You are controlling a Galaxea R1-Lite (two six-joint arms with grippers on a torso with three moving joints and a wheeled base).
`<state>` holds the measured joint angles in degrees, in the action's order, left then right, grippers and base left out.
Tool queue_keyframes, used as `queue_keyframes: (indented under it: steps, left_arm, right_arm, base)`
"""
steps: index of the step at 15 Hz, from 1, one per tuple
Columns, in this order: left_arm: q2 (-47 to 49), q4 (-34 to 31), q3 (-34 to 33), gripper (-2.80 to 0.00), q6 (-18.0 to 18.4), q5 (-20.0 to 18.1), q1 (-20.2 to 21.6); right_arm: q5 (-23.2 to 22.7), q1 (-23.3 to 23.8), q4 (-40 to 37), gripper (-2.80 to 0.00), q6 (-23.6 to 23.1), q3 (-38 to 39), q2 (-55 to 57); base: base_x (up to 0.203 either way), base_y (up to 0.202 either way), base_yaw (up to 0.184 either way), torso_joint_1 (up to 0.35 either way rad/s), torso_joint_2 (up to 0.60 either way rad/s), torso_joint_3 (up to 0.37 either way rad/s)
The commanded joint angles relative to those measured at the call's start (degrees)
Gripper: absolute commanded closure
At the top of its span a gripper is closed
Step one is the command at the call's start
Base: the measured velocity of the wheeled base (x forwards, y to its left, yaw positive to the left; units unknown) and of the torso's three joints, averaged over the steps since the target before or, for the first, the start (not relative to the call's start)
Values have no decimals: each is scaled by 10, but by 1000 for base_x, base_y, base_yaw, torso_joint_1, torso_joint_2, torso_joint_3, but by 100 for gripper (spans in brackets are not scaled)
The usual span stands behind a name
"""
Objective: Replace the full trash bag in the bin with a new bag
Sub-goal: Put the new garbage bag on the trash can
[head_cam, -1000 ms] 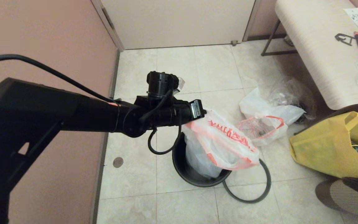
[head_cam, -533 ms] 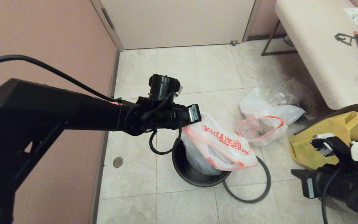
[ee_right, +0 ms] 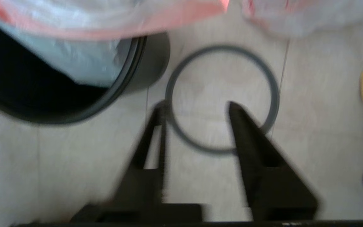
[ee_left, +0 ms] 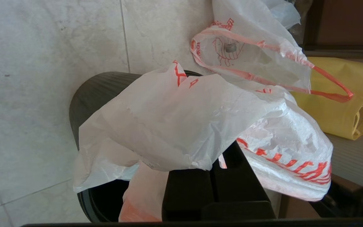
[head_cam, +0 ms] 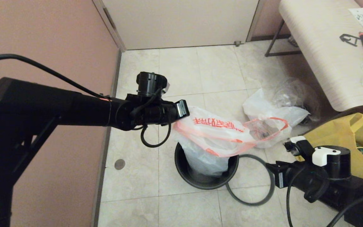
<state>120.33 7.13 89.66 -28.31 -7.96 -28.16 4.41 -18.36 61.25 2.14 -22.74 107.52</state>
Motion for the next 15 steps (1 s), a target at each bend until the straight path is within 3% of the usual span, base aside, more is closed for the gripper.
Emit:
queue_keyframes:
  steps: [1,5,8,10,15]
  left_arm:
    - [0,1,-4,0,-2,0,6]
    - [-1,0,-6,0,1,0,11]
    - [-1,0,-8,0,1,0,13]
    - [-2,0,-11,0,1,0,16]
    - [-9,-15,-18,0,2,0,37]
  right_arm:
    - [-2,4,51,-280,-5,-2,44]
    - [-36,29,226,-280,-66,-41,181]
    - [-77,55,257,-280,-99,-132,224]
    - [-91,64,225,-280,-102,-201,226]
    - [-126,45,53,-280,-102,-340,219]
  base:
    - [0,0,0,0,0,0]
    - [0,0,0,0,0,0]
    - [0,0,0,0,0,0]
    - [0,0,0,0,0,0]
    - [0,0,0,0,0,0]
